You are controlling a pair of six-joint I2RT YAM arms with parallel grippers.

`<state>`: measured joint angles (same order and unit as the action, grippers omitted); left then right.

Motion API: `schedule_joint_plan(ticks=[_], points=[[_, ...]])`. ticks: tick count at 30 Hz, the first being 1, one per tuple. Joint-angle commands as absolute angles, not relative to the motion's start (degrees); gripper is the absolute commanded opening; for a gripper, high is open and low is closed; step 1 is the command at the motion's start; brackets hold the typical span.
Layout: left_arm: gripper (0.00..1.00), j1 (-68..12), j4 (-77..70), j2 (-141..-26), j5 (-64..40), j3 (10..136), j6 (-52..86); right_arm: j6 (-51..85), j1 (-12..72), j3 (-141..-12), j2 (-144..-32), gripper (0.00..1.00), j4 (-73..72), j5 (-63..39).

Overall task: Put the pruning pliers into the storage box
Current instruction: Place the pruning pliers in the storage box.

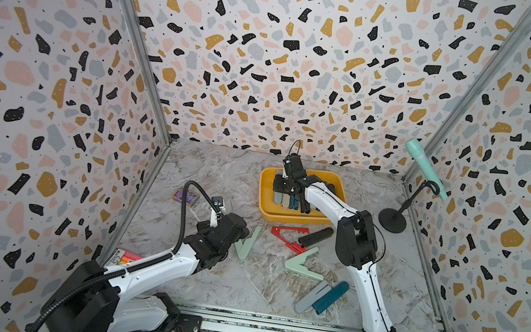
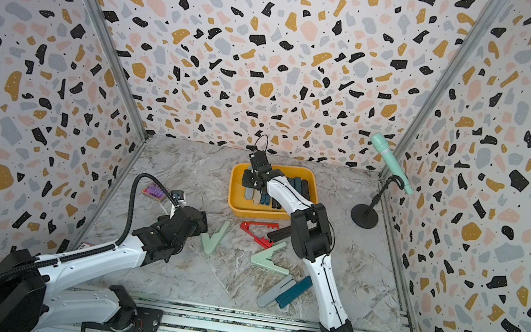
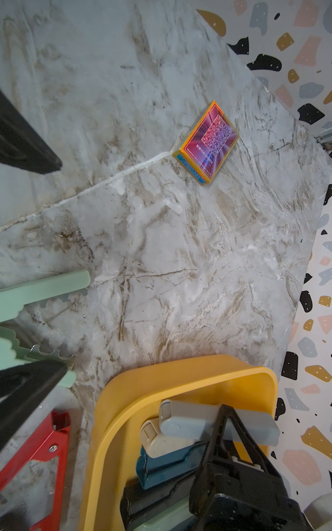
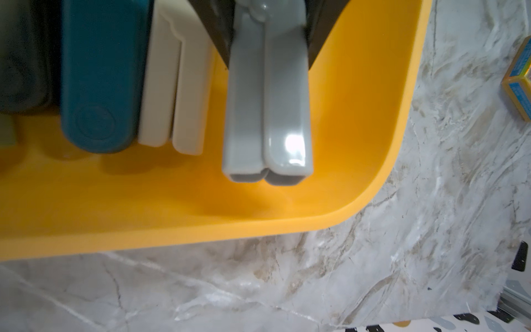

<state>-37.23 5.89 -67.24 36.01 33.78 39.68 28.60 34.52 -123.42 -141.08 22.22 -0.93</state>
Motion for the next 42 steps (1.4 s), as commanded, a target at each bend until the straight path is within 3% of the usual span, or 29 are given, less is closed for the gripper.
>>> schedule_joint_plan(ticks=[1,21,31,42], points=[[1.0,-36.74,4.72,-68.14,35.65,35.22,39.63,28.01,35.66,-127.25,-141.17,0.07,24.81,0.79],[0.99,-36.12,4.22,-70.4,34.28,35.42,39.05,24.85,36.05,-130.9,-145.58,0.17,35.38,5.31],[0.99,-36.12,4.39,-70.31,34.3,35.12,38.98,24.24,36.29,-127.84,-144.35,0.33,35.63,6.8],[0.99,-36.04,4.65,-69.7,34.41,34.85,39.02,24.92,36.3,-127.0,-143.94,0.42,35.3,6.88]])
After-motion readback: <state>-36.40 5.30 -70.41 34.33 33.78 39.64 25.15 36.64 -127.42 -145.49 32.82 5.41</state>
